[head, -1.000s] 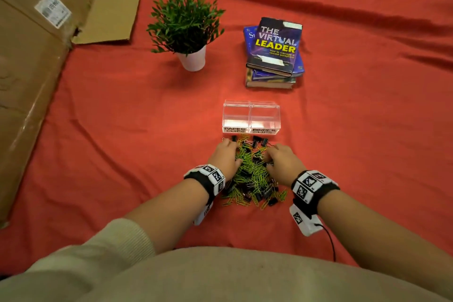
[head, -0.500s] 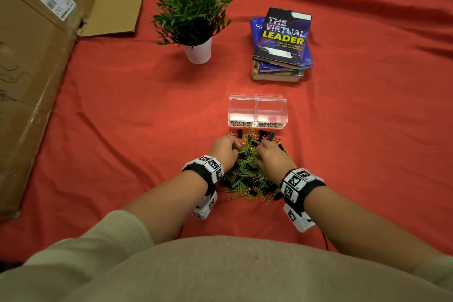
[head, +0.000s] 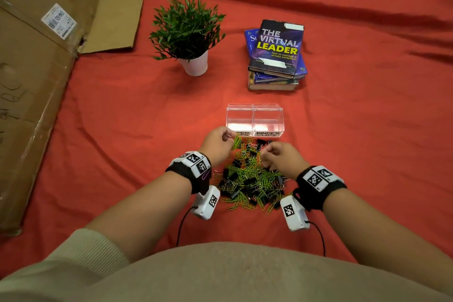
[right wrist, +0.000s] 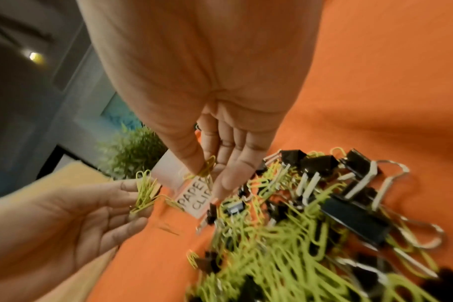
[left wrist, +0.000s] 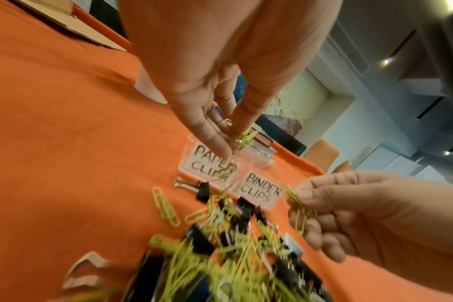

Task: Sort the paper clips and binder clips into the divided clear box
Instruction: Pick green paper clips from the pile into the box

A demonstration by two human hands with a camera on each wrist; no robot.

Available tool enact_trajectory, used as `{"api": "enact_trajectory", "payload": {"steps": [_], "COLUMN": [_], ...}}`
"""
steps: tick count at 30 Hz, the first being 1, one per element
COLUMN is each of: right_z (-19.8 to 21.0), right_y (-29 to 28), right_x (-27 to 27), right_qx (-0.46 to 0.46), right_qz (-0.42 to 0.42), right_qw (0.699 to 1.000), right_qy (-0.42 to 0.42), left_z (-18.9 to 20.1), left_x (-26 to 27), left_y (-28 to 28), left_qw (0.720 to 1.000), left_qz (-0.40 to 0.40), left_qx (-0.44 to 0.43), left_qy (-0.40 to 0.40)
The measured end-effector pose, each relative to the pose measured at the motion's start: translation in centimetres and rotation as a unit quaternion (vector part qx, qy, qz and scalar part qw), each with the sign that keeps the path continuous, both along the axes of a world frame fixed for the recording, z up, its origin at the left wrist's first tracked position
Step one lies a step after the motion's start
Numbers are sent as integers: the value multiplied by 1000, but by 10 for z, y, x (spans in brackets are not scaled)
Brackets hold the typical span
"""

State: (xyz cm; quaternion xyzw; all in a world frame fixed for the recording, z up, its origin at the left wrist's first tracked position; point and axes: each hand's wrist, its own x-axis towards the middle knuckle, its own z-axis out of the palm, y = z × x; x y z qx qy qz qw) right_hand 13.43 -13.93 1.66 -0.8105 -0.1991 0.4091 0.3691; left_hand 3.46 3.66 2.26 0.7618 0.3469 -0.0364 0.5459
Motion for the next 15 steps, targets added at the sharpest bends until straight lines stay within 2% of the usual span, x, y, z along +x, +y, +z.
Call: {"api": "enact_trajectory", "payload": {"steps": [4,7,10,13,15], "right_z": [18,32,38,36,34], "right_y": [2,10,24,44,59], "right_x": [15,25,39,49,52], "right_qx": [57,85,72,33,14], "right_qz": [-67,-98,-86,-53,-29], "right_qw": [992,985,990,998,997], "right_qy": [87,111,80,-8,-65], "left_z": [17,21,18,11,10], "left_x": [29,53,67,71,68], "left_y": [15,26,30,28,26], "left_qw": [999,997,987,964,953], "left_qz": [-4,-14,-60,-144,-172], "left_qx": [24,67,148,213,240], "left_qy": [-26,-31,25,71,67]}}
